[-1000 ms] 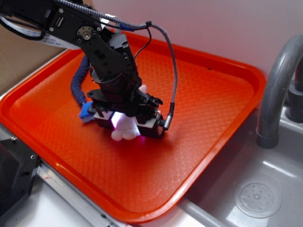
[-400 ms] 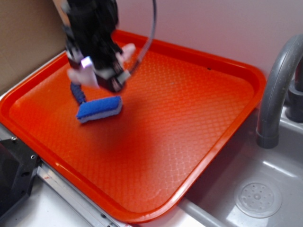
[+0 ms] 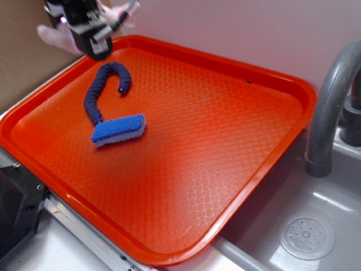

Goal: Grab the pink bunny.

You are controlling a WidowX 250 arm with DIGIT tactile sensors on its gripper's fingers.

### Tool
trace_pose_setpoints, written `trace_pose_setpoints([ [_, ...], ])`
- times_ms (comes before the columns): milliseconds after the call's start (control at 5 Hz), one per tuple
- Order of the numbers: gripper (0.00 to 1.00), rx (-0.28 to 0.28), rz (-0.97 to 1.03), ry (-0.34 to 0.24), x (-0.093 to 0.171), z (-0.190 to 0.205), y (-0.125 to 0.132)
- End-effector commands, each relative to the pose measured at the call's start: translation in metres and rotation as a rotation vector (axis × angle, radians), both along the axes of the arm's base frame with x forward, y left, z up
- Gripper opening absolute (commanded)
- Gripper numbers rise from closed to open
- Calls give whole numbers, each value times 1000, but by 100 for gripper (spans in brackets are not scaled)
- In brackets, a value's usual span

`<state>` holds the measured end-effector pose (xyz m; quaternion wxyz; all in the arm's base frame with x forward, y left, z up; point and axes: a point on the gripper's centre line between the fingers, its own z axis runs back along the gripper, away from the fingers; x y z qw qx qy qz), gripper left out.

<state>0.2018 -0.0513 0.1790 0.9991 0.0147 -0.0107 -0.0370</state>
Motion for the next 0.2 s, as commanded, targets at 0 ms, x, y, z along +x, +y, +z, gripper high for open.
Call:
trace_pose_setpoints([
  [0, 0, 16, -5, -48, 8, 4, -5],
])
